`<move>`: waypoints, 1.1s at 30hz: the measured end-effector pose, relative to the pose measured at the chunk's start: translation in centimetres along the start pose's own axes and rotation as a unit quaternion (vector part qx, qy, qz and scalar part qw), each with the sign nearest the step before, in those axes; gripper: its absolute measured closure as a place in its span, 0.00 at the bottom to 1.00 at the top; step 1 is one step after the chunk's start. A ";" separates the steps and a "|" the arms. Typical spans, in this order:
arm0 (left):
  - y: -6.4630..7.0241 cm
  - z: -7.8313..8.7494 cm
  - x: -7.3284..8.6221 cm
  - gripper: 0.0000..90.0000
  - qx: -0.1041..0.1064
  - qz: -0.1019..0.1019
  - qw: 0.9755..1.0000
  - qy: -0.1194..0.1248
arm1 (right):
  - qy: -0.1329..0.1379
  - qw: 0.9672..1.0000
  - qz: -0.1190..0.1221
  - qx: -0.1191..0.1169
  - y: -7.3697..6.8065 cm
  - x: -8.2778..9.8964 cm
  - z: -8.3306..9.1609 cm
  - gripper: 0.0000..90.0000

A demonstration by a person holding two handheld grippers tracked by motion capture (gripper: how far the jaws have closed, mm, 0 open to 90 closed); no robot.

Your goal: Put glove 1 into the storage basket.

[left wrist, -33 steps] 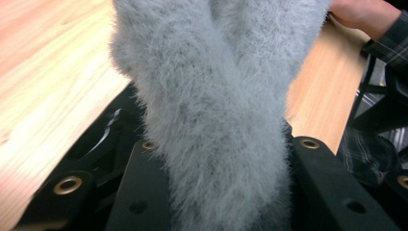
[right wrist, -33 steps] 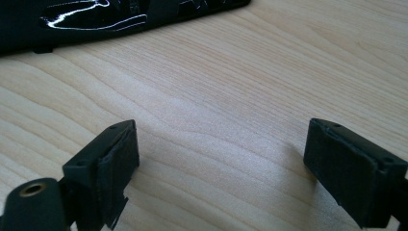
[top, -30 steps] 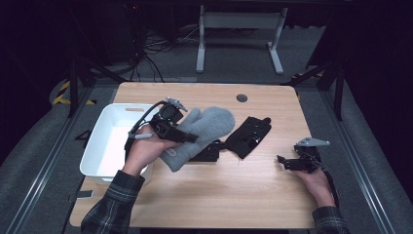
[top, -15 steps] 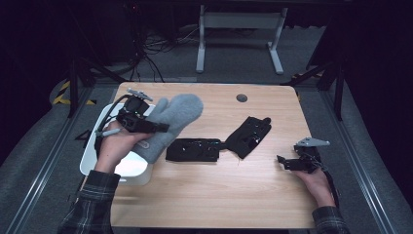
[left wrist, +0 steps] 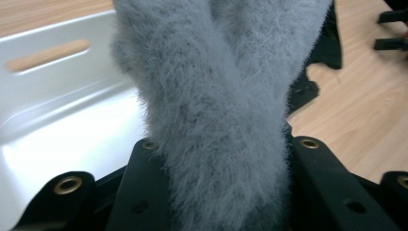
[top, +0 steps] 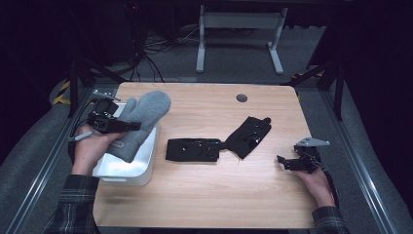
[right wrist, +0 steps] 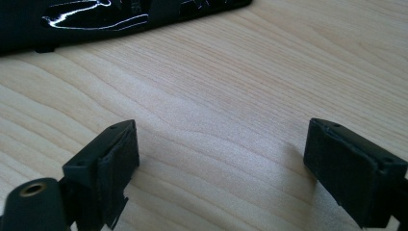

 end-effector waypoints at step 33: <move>-6.5 -7.9 4.0 0.61 -0.051 0.088 0.986 -0.128 | 0.000 1.000 0.000 0.000 0.0 0.0 0.0 0.14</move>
Point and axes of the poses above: each handheld gripper's, and its own axes: z roughly backward along the jaws, x roughly out of its underside, y roughly to its right, the point moved 2 cm from there along -z, roughly forward along the jaws, and after that the axes turned 3 degrees about -y, right-handed, at the moved point
